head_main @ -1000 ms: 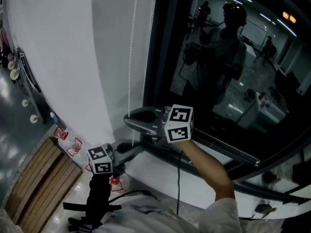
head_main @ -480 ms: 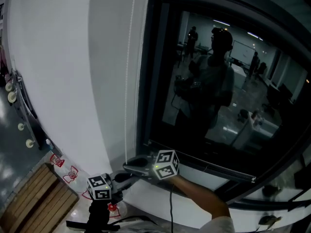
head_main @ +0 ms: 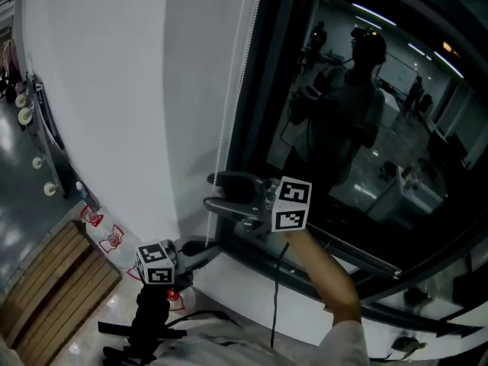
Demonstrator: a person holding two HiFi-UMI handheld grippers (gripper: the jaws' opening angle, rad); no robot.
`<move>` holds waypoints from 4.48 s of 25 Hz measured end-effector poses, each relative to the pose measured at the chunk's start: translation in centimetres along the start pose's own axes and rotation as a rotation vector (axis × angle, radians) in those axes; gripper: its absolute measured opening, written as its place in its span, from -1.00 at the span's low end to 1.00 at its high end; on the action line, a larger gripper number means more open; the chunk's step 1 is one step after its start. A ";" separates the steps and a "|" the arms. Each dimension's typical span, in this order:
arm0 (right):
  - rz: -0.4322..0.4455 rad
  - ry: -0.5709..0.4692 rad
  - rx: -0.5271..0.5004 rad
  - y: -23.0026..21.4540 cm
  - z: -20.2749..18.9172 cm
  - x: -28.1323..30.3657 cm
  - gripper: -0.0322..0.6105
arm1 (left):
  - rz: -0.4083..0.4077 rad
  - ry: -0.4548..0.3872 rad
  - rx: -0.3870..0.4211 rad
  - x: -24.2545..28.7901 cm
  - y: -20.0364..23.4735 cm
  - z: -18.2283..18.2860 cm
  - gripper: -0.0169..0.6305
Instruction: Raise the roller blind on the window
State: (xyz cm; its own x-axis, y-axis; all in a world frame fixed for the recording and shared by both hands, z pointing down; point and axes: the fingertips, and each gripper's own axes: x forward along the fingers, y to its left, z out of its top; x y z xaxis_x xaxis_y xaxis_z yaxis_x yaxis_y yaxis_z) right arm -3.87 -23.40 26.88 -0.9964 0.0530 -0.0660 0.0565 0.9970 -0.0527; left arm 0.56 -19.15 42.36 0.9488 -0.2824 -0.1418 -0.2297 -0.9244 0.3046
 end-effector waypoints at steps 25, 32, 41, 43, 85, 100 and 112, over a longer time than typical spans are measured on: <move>-0.003 -0.223 -0.297 1.6 19.1 0.5 -0.80 | -0.005 0.017 0.002 -0.1 -0.6 -0.7 -0.95; -0.001 -0.253 -0.197 1.0 18.3 -0.4 -0.90 | -0.001 0.028 -0.011 0.1 -0.6 -0.6 -0.95; 0.011 -0.311 -0.157 0.6 18.8 -0.3 -0.59 | -0.014 0.028 -0.005 0.2 -0.5 -0.8 -0.95; 0.014 -0.332 -0.144 0.5 18.9 -0.5 -0.63 | -0.010 0.026 -0.005 0.1 -0.5 -0.7 -0.95; -0.087 0.155 0.141 1.0 -9.1 0.1 -0.87 | 0.014 0.028 -0.030 0.0 0.3 -1.3 -0.95; -0.100 0.217 0.212 1.0 -14.4 -0.3 -0.87 | 0.046 0.066 -0.088 -0.8 1.3 -3.5 -0.95; -0.110 0.214 0.295 1.4 -18.9 -0.5 -0.87 | 0.062 0.177 -0.148 -1.3 2.1 -8.6 -0.95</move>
State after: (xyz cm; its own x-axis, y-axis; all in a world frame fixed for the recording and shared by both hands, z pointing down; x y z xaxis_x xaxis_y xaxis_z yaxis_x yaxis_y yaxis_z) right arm -4.48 -20.92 45.67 -0.9864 -0.0122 0.1638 -0.0672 0.9399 -0.3348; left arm 0.68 -18.56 51.26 0.9602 -0.2757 0.0451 -0.2665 -0.8556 0.4437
